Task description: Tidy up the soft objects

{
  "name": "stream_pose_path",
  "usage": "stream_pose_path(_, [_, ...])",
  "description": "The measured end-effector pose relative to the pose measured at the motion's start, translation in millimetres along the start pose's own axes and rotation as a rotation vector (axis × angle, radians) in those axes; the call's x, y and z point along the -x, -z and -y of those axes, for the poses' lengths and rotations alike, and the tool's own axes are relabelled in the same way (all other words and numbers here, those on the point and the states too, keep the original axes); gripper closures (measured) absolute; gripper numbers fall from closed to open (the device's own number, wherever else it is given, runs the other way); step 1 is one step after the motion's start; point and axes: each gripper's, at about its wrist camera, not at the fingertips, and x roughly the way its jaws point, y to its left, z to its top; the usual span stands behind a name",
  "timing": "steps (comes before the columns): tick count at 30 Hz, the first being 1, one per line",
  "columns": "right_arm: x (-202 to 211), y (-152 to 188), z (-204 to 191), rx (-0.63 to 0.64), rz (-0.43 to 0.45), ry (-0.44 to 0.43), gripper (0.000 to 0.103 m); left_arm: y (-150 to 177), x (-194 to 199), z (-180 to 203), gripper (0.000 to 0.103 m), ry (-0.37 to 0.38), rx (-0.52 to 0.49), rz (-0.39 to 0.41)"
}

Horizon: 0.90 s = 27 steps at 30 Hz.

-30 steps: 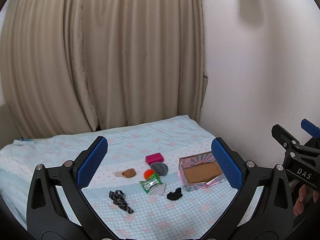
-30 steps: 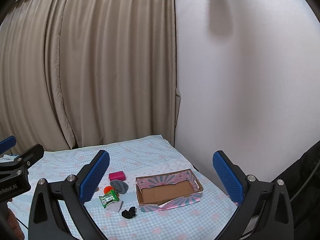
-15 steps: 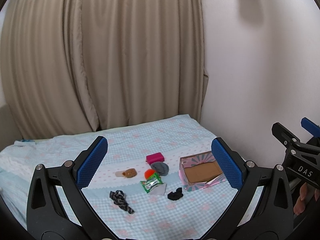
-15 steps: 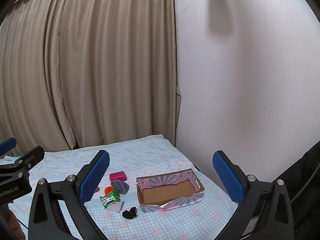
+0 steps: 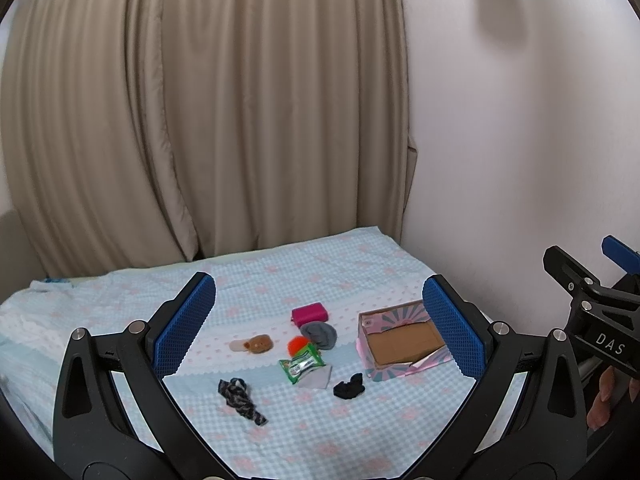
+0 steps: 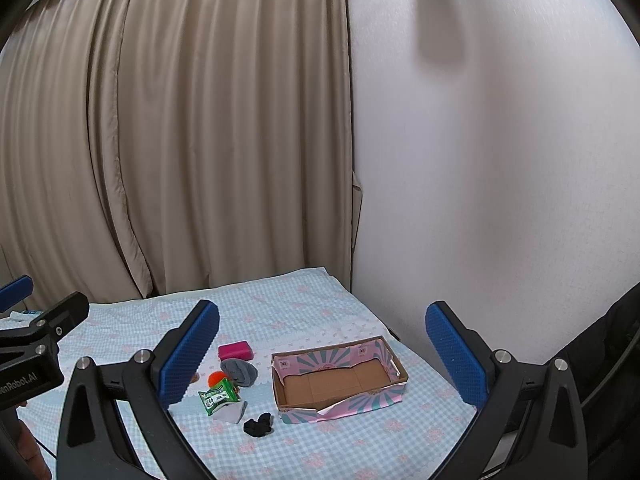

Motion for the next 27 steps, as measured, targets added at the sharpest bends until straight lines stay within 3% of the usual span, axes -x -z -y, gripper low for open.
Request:
stream_pose_path(7, [-11.0, 3.4, -5.6, 0.036, -0.051, -0.042, 0.0, 11.9, -4.0, -13.3, 0.0, -0.064, 0.035, -0.023])
stream_pose_path(12, [-30.3, 29.3, -32.0, 0.045, -0.096, -0.047, 0.0, 40.2, -22.4, -54.2, 0.0, -0.079, 0.042, -0.083])
stream_pose_path(22, [-92.1, 94.9, -128.3, 0.029, -0.234, -0.077, 0.0, 109.5, -97.7, -155.4, 0.0, -0.025, -0.008, -0.273])
stream_pose_path(27, [-133.5, 128.1, -169.9, 0.017, -0.293, -0.068, 0.0, 148.1, -159.3, -190.9, 0.0, 0.024, -0.021, -0.368])
